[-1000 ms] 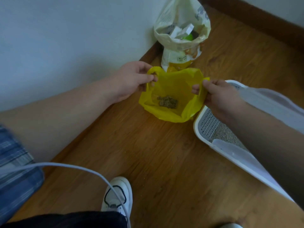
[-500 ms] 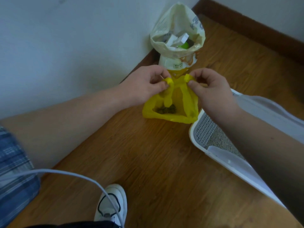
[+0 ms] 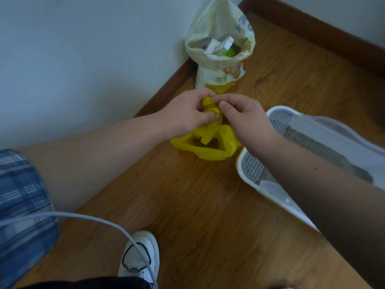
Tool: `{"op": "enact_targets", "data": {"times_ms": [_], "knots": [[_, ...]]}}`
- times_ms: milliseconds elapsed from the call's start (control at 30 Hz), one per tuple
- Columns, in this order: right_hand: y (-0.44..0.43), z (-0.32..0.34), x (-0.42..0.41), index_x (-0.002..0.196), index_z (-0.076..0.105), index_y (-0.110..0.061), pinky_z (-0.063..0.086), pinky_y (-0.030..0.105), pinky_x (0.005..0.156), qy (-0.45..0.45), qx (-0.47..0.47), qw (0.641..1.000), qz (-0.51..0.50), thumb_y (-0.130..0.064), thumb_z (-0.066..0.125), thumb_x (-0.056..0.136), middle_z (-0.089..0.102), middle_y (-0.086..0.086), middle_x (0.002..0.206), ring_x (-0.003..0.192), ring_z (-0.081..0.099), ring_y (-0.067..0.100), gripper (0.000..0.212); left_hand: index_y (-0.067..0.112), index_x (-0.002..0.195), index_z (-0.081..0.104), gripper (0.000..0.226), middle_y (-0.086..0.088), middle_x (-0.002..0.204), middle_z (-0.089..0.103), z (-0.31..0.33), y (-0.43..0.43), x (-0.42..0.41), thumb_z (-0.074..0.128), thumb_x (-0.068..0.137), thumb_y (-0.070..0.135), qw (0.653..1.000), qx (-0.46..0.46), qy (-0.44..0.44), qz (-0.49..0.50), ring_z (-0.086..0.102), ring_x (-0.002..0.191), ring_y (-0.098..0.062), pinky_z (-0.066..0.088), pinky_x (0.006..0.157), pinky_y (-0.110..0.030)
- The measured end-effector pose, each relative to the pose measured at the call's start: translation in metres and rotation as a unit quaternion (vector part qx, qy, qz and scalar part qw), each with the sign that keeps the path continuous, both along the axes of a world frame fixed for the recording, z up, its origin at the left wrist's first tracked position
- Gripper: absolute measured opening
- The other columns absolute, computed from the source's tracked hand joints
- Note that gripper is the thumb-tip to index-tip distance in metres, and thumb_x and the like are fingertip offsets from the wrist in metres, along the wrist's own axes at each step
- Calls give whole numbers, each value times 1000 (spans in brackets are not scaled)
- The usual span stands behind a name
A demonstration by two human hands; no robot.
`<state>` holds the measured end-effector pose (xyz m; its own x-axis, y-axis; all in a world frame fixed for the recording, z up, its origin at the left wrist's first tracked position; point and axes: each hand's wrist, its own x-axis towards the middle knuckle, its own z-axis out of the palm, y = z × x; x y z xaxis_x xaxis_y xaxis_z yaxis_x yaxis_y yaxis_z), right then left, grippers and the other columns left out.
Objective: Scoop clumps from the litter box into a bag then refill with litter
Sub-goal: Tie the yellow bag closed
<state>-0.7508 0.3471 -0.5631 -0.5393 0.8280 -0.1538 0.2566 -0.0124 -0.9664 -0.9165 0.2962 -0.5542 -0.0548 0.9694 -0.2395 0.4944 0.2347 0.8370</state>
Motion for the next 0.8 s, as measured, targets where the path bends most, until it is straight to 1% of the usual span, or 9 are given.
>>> {"op": "enact_targets", "data": {"times_ms": [33, 100, 200, 267, 367, 467, 533, 667, 800], "knots": [[-1, 0, 1, 107, 71, -25, 58, 43, 88, 9, -6, 1000, 10, -17, 59, 96, 74, 3, 104, 97, 70, 23, 19, 28, 98, 65, 20, 1, 82, 69, 0, 1, -1, 76, 83, 31, 999, 9, 30, 13, 63, 71, 0, 51, 67, -20], [-2, -1, 3, 108, 66, -24, 57, 44, 89, 9, 2, 1000, 29, -19, 65, 92, 72, 2, 100, 95, 68, 21, 17, 31, 86, 62, 13, 9, 72, 61, -1, 2, -3, 74, 86, 28, 997, 13, 72, 29, 54, 60, 11, 39, 56, -9], [-2, -4, 5, 104, 64, -25, 57, 47, 82, -23, 48, 997, 48, -22, 70, 84, 67, 1, 92, 86, 65, 23, 21, 31, 81, 59, 14, 11, 70, 59, -4, 5, -6, 73, 86, 29, 997, 10, 78, 26, 51, 58, 11, 36, 54, -8], [1, -4, 6, 100, 65, -25, 58, 42, 74, -14, 44, 997, 57, -17, 73, 85, 66, 3, 88, 79, 64, 24, 19, 25, 85, 61, 12, 11, 71, 59, -5, 6, -7, 72, 88, 28, 998, 4, 65, 9, 51, 60, 7, 40, 58, -16], [6, -1, 9, 94, 65, -24, 55, 28, 66, -11, 36, 996, 75, -7, 73, 87, 64, 0, 82, 71, 62, 14, 20, 23, 85, 58, 14, 10, 72, 59, -6, 6, -8, 69, 91, 28, 999, -27, 23, -21, 52, 65, -4, 44, 64, -28], [8, 0, 10, 90, 65, -25, 57, 33, 64, -23, 42, 994, 94, -9, 75, 87, 66, 9, 83, 68, 63, 20, 19, 21, 83, 57, 17, 6, 76, 57, -6, 4, -8, 67, 86, 35, 997, -52, -34, -43, 51, 69, -7, 41, 69, -31], [10, 0, 10, 86, 65, -23, 57, 34, 62, -28, 44, 994, 95, -10, 75, 87, 68, 10, 81, 64, 65, 21, 17, 17, 84, 57, 20, 2, 79, 55, -4, 1, -8, 63, 82, 36, 993, -69, -85, -47, 50, 74, -9, 40, 70, -32], [14, -4, 11, 83, 62, -14, 54, 25, 57, -16, 5, 997, 76, 0, 70, 88, 65, -3, 69, 57, 64, 15, 17, 19, 82, 51, 18, 3, 76, 52, -8, -5, -11, 68, 76, 23, 971, -116, -206, -40, 51, 68, -7, 40, 61, -27], [15, -11, 15, 84, 60, -14, 53, 27, 59, -13, 1, 997, 72, 1, 69, 88, 63, -1, 73, 60, 61, 15, 17, 20, 78, 43, 35, 5, 75, 49, -12, -8, -9, 77, 70, 23, 962, -121, -237, -65, 49, 67, -6, 41, 59, -23]]}}
